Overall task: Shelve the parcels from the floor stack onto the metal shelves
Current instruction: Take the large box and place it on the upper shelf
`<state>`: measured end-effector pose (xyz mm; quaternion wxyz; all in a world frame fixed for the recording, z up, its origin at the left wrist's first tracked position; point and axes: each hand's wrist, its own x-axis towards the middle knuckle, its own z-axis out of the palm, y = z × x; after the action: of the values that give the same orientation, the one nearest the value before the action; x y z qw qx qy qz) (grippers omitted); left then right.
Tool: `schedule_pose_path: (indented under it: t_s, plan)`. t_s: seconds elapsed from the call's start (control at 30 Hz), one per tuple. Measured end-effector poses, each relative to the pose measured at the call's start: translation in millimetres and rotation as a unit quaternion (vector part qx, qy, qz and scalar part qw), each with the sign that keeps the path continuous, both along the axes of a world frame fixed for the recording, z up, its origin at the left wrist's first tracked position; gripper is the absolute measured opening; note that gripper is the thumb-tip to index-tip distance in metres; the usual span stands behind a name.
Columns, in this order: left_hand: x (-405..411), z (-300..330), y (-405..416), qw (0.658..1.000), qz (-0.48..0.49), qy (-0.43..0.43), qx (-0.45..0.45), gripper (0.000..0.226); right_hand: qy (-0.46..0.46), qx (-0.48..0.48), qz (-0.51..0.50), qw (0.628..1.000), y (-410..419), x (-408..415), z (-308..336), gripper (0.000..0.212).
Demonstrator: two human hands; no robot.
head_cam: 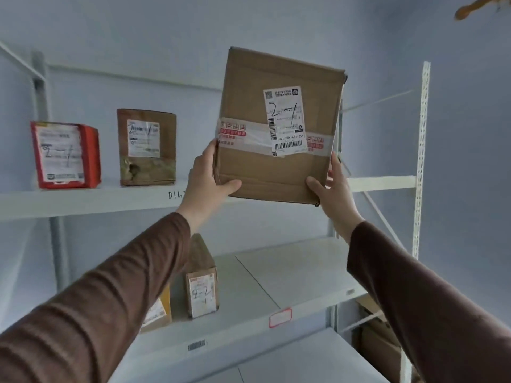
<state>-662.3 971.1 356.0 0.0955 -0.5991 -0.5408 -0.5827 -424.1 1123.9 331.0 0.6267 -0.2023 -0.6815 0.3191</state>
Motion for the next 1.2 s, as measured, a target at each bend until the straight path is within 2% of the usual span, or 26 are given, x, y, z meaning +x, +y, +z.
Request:
schedule_pose_path:
  t_s: [0.3, 0.5, 0.8, 1.2]
  plan:
    - [-70, 51, 40, 0.997, 0.068, 0.015, -0.037, 0.097, -0.041, 0.0, 0.063, 0.997, 73, -85, 58, 0.076]
    - [-95, 41, 64, 0.99, 0.113, -0.005, -0.084, 0.104, -0.085, 0.006, 0.095, 0.992, 117, -119, 54, 0.077]
    - [-111, 38, 93, 0.973, 0.194, 0.004, -0.128, 0.104, -0.147, 0.052, 0.071, 0.985, 164, -146, 47, 0.086]
    - [-121, 37, 102, 0.977, 0.176, -0.002, -0.123, 0.119, -0.175, 0.049, 0.049, 0.982, 176, -154, 48, 0.094]
